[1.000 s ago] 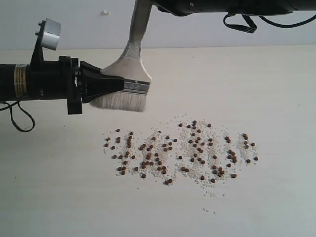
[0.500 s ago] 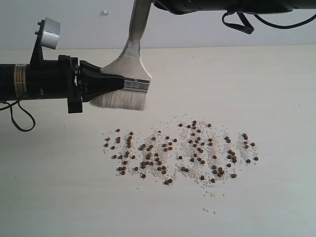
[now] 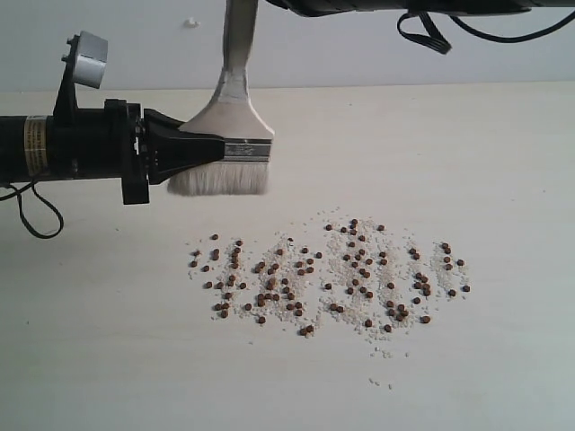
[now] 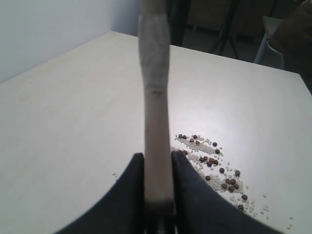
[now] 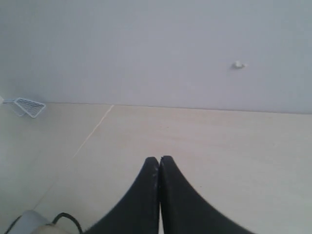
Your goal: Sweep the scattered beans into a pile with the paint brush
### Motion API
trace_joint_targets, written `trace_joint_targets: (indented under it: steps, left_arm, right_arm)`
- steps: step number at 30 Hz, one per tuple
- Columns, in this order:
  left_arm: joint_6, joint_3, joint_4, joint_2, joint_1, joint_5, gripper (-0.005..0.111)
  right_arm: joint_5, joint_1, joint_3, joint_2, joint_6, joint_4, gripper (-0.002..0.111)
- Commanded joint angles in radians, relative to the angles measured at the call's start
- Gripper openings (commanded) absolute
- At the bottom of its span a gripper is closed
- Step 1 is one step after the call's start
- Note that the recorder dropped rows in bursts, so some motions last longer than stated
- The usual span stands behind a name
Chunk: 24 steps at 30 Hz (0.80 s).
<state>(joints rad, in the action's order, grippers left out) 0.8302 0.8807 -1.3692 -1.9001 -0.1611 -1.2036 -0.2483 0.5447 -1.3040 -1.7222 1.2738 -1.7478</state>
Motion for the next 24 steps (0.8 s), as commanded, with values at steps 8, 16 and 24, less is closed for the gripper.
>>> trace_joint_targets:
  steps: [8, 16, 24]
  left_arm:
    - [0.005, 0.006, 0.003, 0.005, 0.002, -0.017, 0.000]
    - [0.005, 0.006, -0.002, 0.005, 0.002, -0.017, 0.000]
    - [0.030, 0.006, 0.002, 0.005, 0.002, -0.017, 0.000]
  right_arm:
    - [0.009, -0.001, -0.038, -0.002, 0.050, 0.003, 0.000]
    - [0.340, -0.001, 0.030, 0.160, 0.087, 0.112, 0.000]
    - [0.529, -0.113, 0.291, 0.289, 0.301, 0.107, 0.000]
